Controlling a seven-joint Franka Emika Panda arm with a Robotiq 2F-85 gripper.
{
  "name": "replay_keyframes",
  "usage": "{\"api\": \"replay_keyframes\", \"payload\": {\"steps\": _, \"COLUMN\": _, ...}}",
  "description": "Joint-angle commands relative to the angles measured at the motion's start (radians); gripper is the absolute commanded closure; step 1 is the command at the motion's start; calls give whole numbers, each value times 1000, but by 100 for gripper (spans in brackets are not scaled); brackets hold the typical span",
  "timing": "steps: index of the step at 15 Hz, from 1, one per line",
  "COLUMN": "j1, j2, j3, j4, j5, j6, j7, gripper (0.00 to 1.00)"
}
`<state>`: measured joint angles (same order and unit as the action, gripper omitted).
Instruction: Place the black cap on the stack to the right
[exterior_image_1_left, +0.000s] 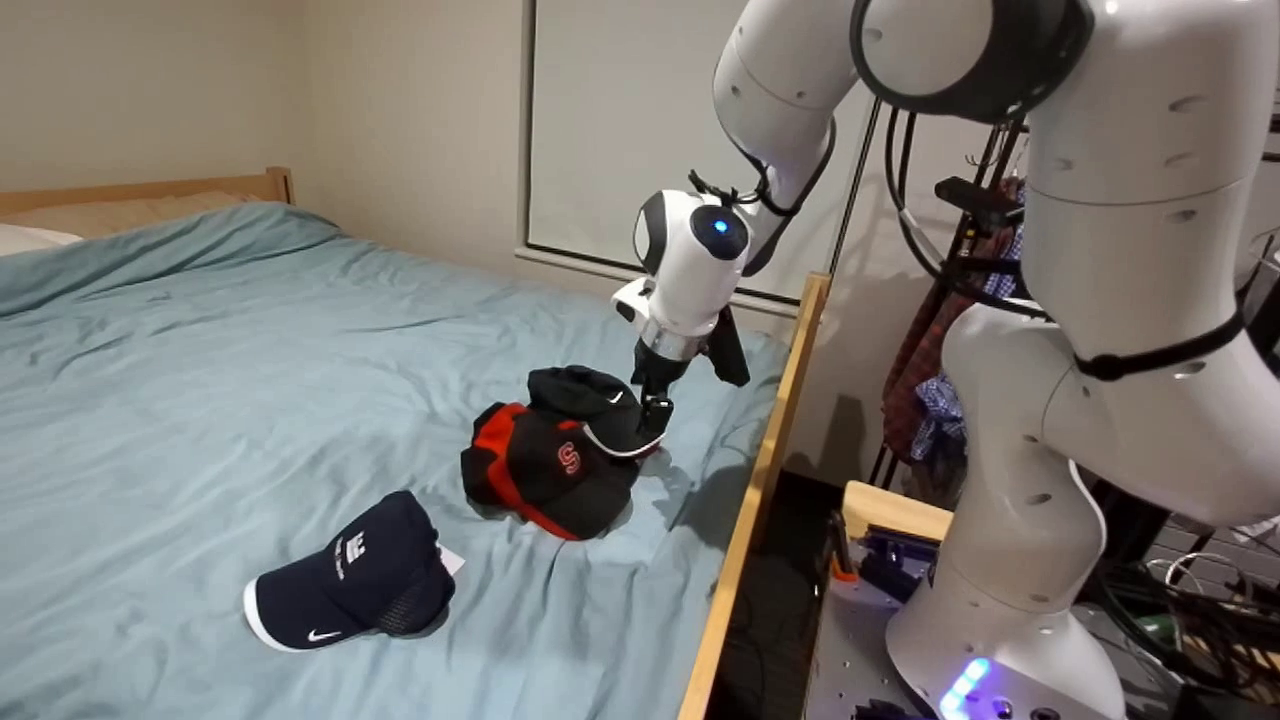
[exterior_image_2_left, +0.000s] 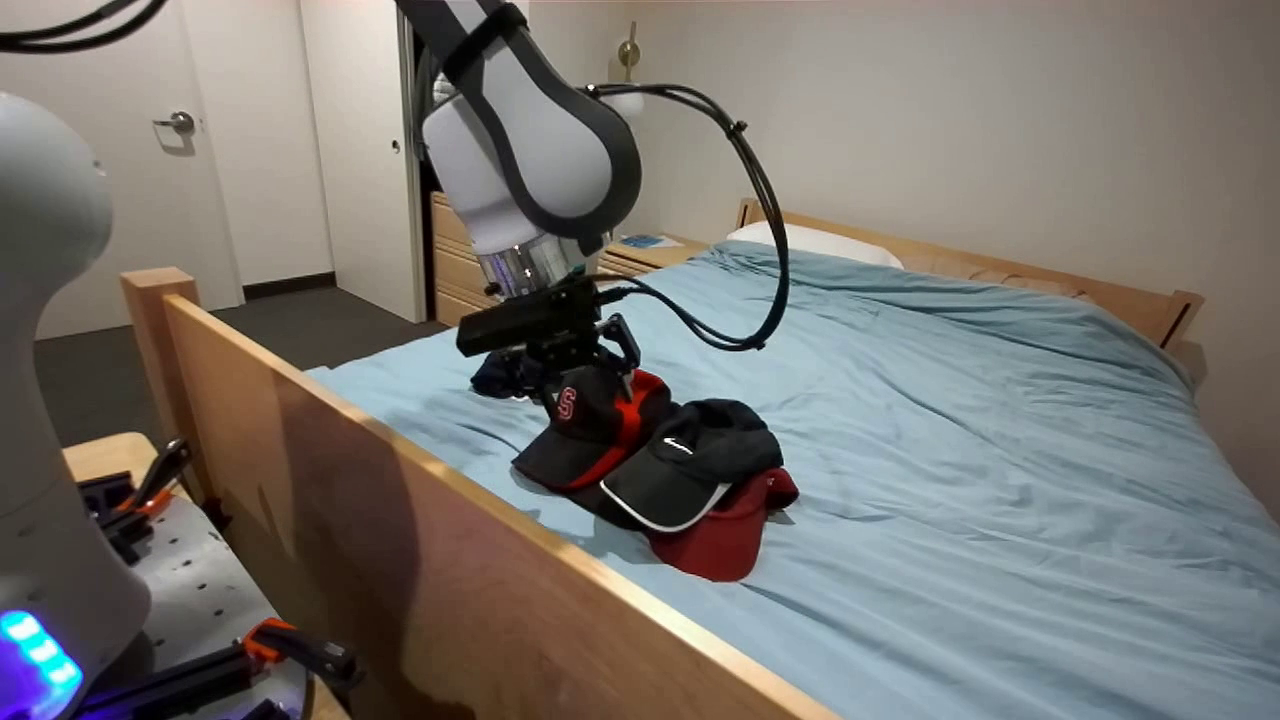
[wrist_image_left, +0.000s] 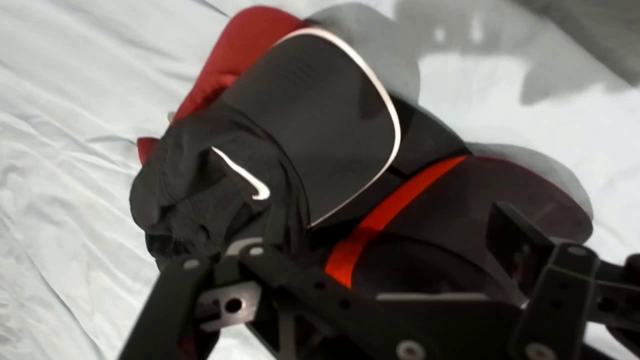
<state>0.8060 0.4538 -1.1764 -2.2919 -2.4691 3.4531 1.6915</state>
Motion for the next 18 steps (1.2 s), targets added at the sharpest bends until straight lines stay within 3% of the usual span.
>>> {"api": "replay_keyframes", "payload": {"steps": 1, "j1": 68, "j2": 124, "j3": -26, "j4": -29, "j5": -127, "j6": 0, "j7": 228, "gripper": 0}}
{"api": "replay_keyframes", "payload": {"steps": 3, "j1": 109, "j2": 196, "j3": -51, "j4": -37, "j5": -176, "j6": 0, "j7": 338, "gripper": 0}}
{"api": "replay_keyframes", "payload": {"steps": 4, "j1": 61, "j2": 110, "j3": -20, "j4": -34, "j5": -131, "j6": 0, "j7": 225, "gripper": 0}}
{"api": "replay_keyframes", "payload": {"steps": 7, "j1": 84, "j2": 178, "j3": -29, "j4": -39, "j5": -141, "j6": 0, "j7": 286, "gripper": 0}}
{"api": "replay_keyframes", "payload": {"steps": 8, "j1": -22, "j2": 27, "j3": 61, "j4": -59, "j5": -139, "j6": 0, "j7": 208, "gripper": 0}}
{"api": "replay_keyframes", "payload": {"steps": 10, "j1": -13, "j2": -40, "j3": 56, "j4": -75, "j5": -137, "j6": 3, "j7": 196, "gripper": 0}}
{"api": "replay_keyframes", "payload": {"steps": 13, "j1": -62, "j2": -177, "j3": 67, "j4": -100, "j5": -137, "j6": 3, "j7": 143, "gripper": 0}}
{"api": "replay_keyframes", "payload": {"steps": 14, "j1": -88, "j2": -219, "j3": 66, "j4": -125, "j5": -88, "j6": 4, "j7": 60, "gripper": 0}}
{"api": "replay_keyframes", "payload": {"steps": 16, "j1": -147, "j2": -327, "j3": 124, "j4": -143, "j5": -163, "j6": 5, "j7": 102, "gripper": 0}}
{"api": "replay_keyframes", "payload": {"steps": 18, "j1": -199, "j2": -413, "j3": 173, "j4": -184, "j5": -134, "j6": 5, "j7": 68, "gripper": 0}}
